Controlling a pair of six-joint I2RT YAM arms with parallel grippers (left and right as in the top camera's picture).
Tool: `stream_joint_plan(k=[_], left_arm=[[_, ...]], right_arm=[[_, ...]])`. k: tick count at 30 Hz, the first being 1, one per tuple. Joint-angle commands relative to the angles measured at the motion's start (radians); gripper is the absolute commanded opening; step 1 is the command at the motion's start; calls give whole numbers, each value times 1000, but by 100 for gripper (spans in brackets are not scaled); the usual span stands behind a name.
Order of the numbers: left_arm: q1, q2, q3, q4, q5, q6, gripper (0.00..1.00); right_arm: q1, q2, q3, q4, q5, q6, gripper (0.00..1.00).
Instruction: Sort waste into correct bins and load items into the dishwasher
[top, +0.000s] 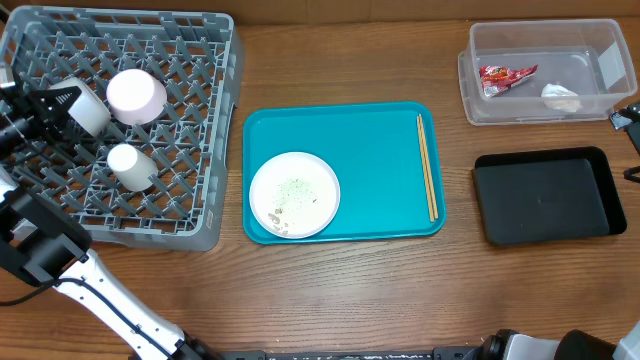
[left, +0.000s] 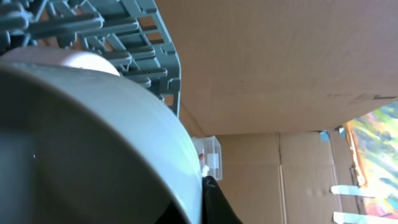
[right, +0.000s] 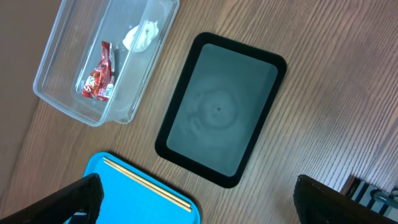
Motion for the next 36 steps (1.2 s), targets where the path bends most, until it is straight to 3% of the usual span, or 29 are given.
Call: stream_joint_plan(k=[1, 6, 11, 15, 24, 27, 30, 36], left_arm=[[22, -24, -5, -45, -60, -32, 14], [40, -31, 3, -115, -146, -32, 23], [70, -35, 58, -228, -475, -48, 29], [85, -35, 140, -327, -639, -48, 32], [95, -179, 188, -324, -696, -126, 36], [84, -237, 188, -296, -709, -125, 31], [65, -274, 188, -270, -766, -122, 5], [-3, -257, 187, -179, -786, -158, 4]], right_arm=[[-3, -12, -3, 2, 14, 2, 99], [-3, -12, -3, 2, 14, 2, 100], [-3, -12, -3, 2, 14, 2, 100], [-3, -12, -3, 2, 14, 2, 100], [-3, -12, -3, 2, 14, 2, 100], [-3, -12, -3, 2, 14, 2, 100], [-3, -12, -3, 2, 14, 2, 100], [-3, -12, -3, 2, 14, 2, 100]])
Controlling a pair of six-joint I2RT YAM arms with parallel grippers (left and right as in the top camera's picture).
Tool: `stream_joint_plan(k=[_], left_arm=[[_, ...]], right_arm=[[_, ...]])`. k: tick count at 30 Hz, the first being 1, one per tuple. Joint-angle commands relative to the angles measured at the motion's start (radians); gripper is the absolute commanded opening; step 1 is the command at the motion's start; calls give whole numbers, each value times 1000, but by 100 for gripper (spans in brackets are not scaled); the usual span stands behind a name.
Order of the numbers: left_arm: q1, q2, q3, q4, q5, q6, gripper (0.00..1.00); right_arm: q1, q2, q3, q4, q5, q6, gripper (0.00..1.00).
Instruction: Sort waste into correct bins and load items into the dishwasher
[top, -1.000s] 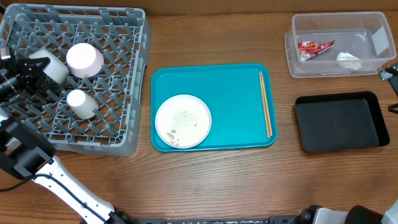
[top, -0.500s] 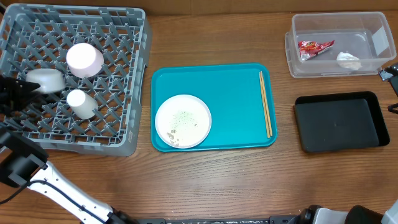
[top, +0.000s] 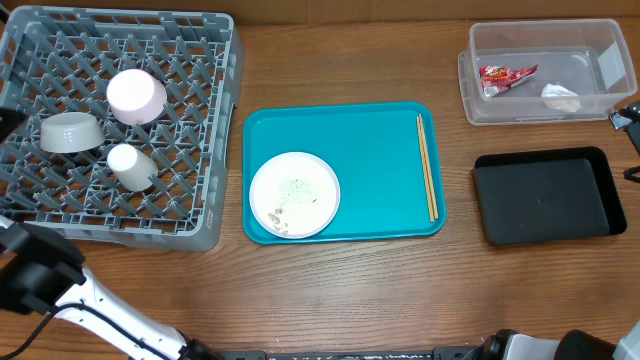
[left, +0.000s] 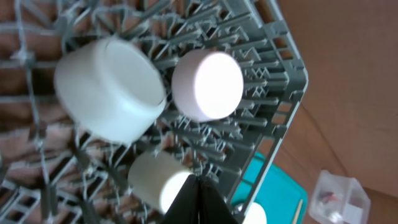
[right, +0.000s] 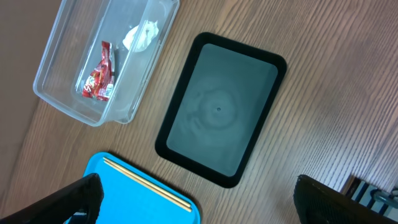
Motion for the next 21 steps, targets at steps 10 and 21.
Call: stream_joint_plan(k=[10, 21], left_arm=[[-232, 35, 7, 212, -502, -79, 4], [-320, 36, -137, 335, -966, -82, 4]], right_arm=[[-3, -12, -3, 3, 14, 1, 100], [-3, -12, -3, 3, 14, 1, 100]])
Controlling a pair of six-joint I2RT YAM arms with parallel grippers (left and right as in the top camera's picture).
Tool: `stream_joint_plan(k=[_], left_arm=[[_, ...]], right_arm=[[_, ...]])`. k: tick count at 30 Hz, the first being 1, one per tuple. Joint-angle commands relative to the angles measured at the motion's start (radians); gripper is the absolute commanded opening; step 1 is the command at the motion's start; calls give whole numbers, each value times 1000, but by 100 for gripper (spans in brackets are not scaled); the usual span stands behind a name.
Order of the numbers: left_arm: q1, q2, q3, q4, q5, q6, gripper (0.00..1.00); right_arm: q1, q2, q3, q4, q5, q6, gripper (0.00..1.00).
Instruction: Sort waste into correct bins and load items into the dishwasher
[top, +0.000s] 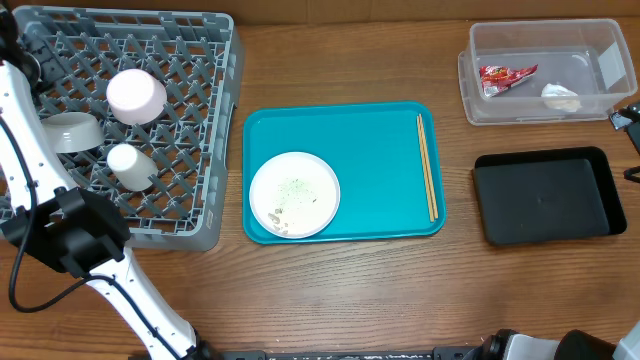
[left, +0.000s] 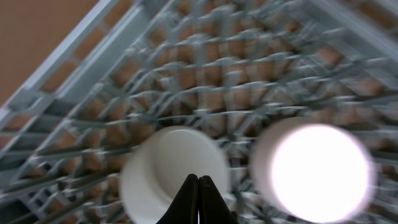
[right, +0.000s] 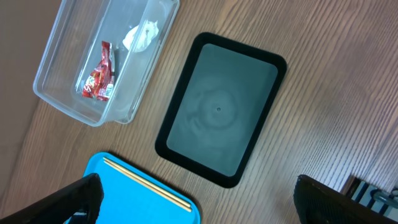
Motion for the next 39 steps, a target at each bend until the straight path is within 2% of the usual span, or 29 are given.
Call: stream_joint_plan(k=[1, 5, 17, 22, 26, 29, 32, 36, 39], left_arm=[[0, 16, -95, 22, -179, -12, 4], [6, 16, -178, 66, -245, -11, 4], [6, 16, -322, 153, -191, -7, 4], [6, 16, -326, 143, -153, -3, 4], [6, 14, -323, 95, -185, -5, 4], [6, 4, -293, 46, -196, -49, 4], [5, -24, -242, -8, -185, -169, 4], [2, -80, -149, -62, -26, -256, 4], [1, -140, -94, -63, 243, -287, 4]], right_arm=[[-3, -12, -3, 2, 14, 1, 100], [-3, -12, -3, 2, 14, 1, 100], [-3, -12, -3, 2, 14, 1, 100], [-3, -12, -3, 2, 14, 1, 100], [-3, -12, -3, 2, 14, 1, 100], [-3, -12, -3, 2, 14, 1, 100], [-3, -12, -3, 2, 14, 1, 100], [-3, -12, -3, 2, 14, 1, 100], [-3, -12, -3, 2, 14, 1, 100]])
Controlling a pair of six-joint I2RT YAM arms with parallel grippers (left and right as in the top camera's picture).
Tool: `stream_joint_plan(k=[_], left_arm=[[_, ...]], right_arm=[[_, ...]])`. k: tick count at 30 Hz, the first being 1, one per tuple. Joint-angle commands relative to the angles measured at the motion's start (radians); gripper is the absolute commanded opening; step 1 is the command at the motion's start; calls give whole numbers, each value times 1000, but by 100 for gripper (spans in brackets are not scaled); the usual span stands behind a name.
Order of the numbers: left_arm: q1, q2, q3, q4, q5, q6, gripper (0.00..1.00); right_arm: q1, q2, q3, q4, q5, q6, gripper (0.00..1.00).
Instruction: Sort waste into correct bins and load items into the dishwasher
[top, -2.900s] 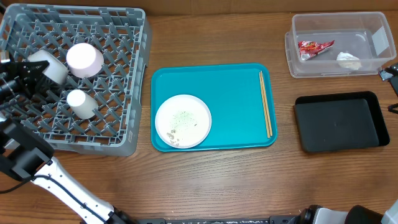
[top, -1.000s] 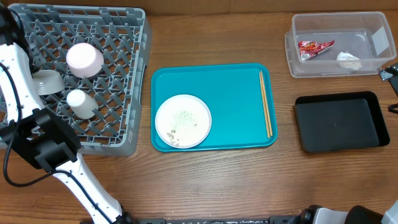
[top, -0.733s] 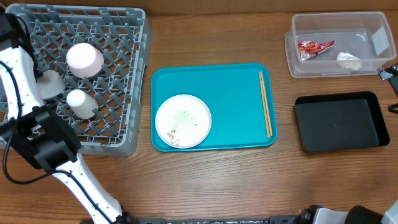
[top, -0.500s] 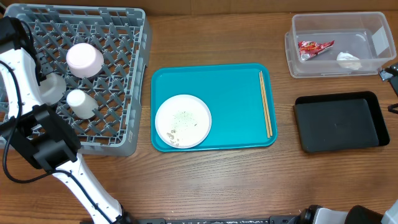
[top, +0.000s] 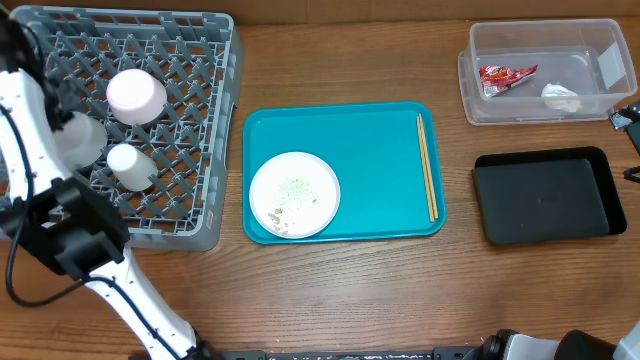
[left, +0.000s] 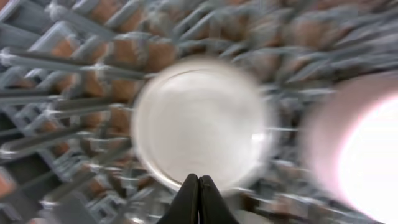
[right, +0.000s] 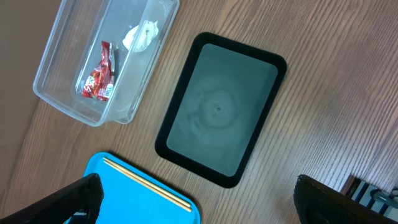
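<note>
A grey dish rack (top: 190, 60) at the left holds a pink cup (top: 136, 93), a small white cup (top: 130, 165) and a white bowl (top: 82, 137). My left gripper (left: 198, 186) is shut with nothing in it, close over the bowl (left: 199, 118); that view is blurred. The pink cup (left: 364, 155) shows to its right. A teal tray (top: 370, 140) carries a white plate (top: 294, 194) with crumbs and a pair of chopsticks (top: 427, 165). My right gripper (right: 199, 202) hangs open high above the table's right side.
A clear bin (top: 590, 45) at the back right holds a red wrapper (top: 505, 76) and a crumpled tissue (top: 560, 96). A black bin (top: 545, 195) sits in front of it. My left arm (top: 35, 160) crosses the rack's left side.
My shut left gripper has come closer over the white bowl, which now fills more of the left wrist view. The bowl sits slightly further right in the rack. The right arm is unchanged.
My left gripper first held the white bowl over the rack's left side. Then the bowl lay in the rack and the gripper was shut and drawn back. After that the arm stood over the rack again, and now its shut fingers are close above the bowl.
</note>
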Motion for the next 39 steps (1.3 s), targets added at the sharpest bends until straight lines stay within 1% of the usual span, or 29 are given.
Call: stream_joint_plan(k=[1, 2, 3, 5, 6, 8, 9, 10, 12, 13, 15, 16, 18, 19, 22, 25, 26, 28, 30, 33, 36, 39], left_arm=[[2, -138, 91, 10, 414, -104, 4], [1, -158, 100, 23, 558, -124, 6], [-1, -174, 102, 37, 688, -143, 15], [-12, -201, 102, 49, 949, -209, 44], [-22, -209, 102, 45, 1046, -241, 52], [-60, -214, 102, 29, 1213, -271, 56], [-85, -214, 102, 21, 1274, -268, 59], [-120, -214, 102, 7, 1321, -246, 65], [-194, -214, 102, -40, 1339, -184, 79], [-243, -214, 102, -67, 1332, -135, 80], [-338, -214, 102, -105, 1277, -61, 72], [-401, -214, 102, -121, 1201, -43, 68], [-518, -212, 101, -140, 1013, -49, 56], [-590, -208, 100, -142, 886, -65, 55], [-792, -187, 100, -137, 513, -143, 55], [-982, -137, 99, -110, 231, -201, 57], [-1033, -118, 99, -95, 170, -217, 57], [-1132, -71, 100, -48, 79, -241, 56], [-1207, -24, 100, -2, 19, -240, 56], [-1279, 43, 100, 36, -64, -262, 55], [-1307, 103, 100, 54, -72, -288, 53], [-1313, 159, 100, 74, -39, -307, 52]], right_arm=[[-3, -12, -3, 3, 14, 1, 100], [-3, -12, -3, 3, 14, 1, 100], [-3, -12, -3, 3, 14, 1, 100], [-3, -12, -3, 3, 14, 1, 100], [-3, -12, -3, 3, 14, 1, 100], [-3, -12, -3, 3, 14, 1, 100], [-3, -12, -3, 3, 14, 1, 100], [-3, -12, -3, 3, 14, 1, 100], [-3, -12, -3, 3, 14, 1, 100], [-3, -12, -3, 3, 14, 1, 100], [-3, -12, -3, 3, 14, 1, 100], [-3, -12, -3, 3, 14, 1, 100], [-3, -12, -3, 3, 14, 1, 100], [-3, -12, -3, 3, 14, 1, 100], [-3, -12, -3, 3, 14, 1, 100], [-3, -12, -3, 3, 14, 1, 99], [-3, -12, -3, 3, 14, 1, 100], [-3, -12, -3, 3, 14, 1, 100], [-3, -12, -3, 3, 14, 1, 100], [-3, -12, -3, 3, 14, 1, 100], [-3, -12, -3, 3, 14, 1, 100], [-3, -12, -3, 3, 14, 1, 100]])
